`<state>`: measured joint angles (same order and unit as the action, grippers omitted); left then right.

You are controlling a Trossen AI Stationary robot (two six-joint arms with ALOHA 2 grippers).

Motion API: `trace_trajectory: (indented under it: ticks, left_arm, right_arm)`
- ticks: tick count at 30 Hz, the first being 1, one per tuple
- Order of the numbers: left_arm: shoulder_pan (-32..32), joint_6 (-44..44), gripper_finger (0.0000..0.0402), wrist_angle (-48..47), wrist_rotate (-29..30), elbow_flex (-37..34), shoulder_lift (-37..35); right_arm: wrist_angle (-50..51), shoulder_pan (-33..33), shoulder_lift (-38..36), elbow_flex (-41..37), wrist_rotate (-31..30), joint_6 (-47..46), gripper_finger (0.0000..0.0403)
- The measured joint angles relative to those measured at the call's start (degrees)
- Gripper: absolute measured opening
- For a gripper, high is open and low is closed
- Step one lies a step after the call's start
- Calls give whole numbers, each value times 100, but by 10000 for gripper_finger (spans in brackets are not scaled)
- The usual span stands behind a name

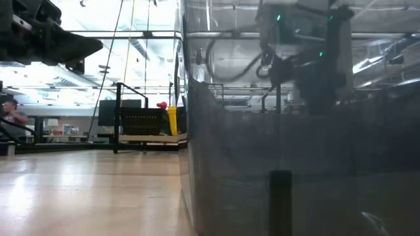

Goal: Stack baskets on shelf by color
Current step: Stack the top right gray transparent bin on the middle gray transparent bin

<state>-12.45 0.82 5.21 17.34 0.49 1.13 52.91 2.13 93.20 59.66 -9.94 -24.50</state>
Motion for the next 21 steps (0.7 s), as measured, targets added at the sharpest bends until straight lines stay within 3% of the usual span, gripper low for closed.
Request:
trace_trajectory:
  ticks: [9,14,21]
  left_arm:
    - [0,-19,14,49,2,-2,-2]
    - [0,-18,20,52,0,-4,-2]
    - [0,-19,29,52,0,-4,-1]
  right_arm:
    - [7,-190,706,7,272,-107,12]
    - [304,-195,668,101,290,-349,13]
    - [2242,141,425,1313,-62,-894,7]
